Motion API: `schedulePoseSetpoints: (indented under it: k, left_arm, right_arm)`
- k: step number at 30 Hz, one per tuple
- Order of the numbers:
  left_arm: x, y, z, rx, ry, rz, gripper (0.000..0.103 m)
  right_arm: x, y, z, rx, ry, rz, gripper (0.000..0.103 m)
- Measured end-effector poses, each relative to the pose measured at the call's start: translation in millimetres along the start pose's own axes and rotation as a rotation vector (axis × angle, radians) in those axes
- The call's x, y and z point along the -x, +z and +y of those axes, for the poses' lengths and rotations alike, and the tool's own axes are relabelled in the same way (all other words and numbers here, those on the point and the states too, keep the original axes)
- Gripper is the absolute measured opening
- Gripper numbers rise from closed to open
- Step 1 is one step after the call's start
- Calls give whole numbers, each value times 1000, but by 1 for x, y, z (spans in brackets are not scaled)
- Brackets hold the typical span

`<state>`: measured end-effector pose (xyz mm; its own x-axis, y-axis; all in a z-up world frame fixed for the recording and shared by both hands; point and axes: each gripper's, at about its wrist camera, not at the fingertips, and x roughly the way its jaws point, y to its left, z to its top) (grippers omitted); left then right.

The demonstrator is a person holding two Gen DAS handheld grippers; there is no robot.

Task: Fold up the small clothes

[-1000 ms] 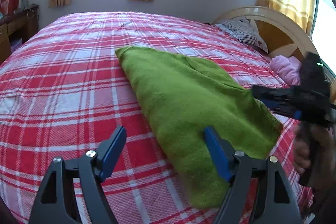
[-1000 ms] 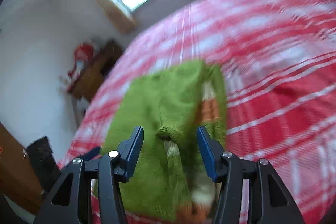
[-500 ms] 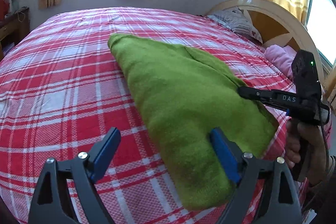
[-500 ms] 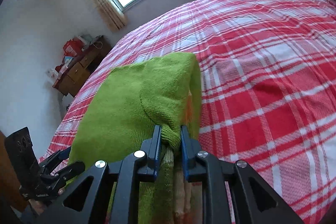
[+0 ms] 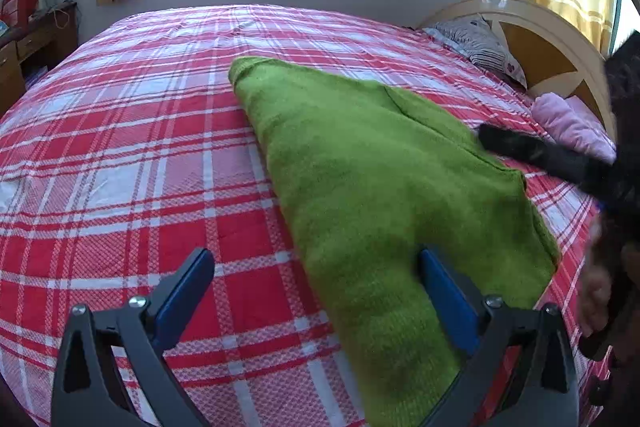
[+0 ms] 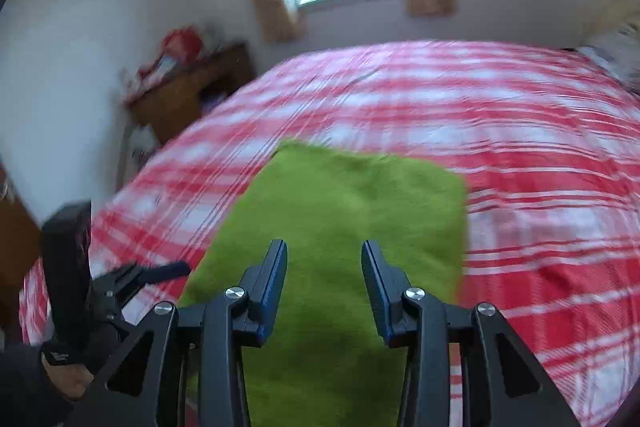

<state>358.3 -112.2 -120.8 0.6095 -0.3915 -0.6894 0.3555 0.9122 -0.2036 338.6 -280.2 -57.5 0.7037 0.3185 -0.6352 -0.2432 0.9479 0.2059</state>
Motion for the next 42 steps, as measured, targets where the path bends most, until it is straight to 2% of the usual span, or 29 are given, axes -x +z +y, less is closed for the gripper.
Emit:
schedulePoseSetpoints:
  k: [1,2,3,5,7,11,14,15,17,18,20,24,28,34,42]
  left_arm:
    - [0,-1,1,5,-5,2,103]
    - [1,-2,3,15,-13,3,103]
    - [1,-2,3,17,-16,4,103]
    - [6,-2,6,34,-33,-17,103]
    - [10,-1,9,55,-37,-33,103]
    - [-6,0,5,53,-29,41,103]
    - [-12,-1,6,53,-43,67,103]
    - [-11,-2,8,59,-50,64,103]
    - [-10,-3,9,59,-53,58,103]
    - [-9,-4,9,59,-54,57,103]
    - [-8,-5,8,59,-55,56,103]
    - [-8,-5,10,59,-57,54,103]
    - [-9,-5,9,60,-59,55,103]
    - [-10,-4,8,61,-62,56,103]
    - [-9,-4,7,69,-77,54,103]
  right_arm:
    - [-17,-2,3,20,-5,64,40]
    - [-37,-6,5,29,-54,151,40]
    - [-49,-9,1,24,-84,188,40]
    - [-52,-6,-7,-2,-92,168,40]
    - [-51,-7,-18,-62,-61,158,40]
    - [-48,-13,-19,6,-37,146,42]
    - [-36,-11,-27,-16,12,133,43]
    - [-27,-10,-30,-30,28,95,46]
    - [-3,-7,-48,-96,37,-36,56]
    - [3,-6,-58,-133,43,-69,65]
    - [10,-6,-85,-249,44,-119,72]
    - [-3,-9,-125,-383,18,-91,72]
    - [-32,-17,-148,-483,86,10,72]
    - [-52,-9,-150,-470,112,56,72]
    - [-70,3,-148,-427,151,62,72]
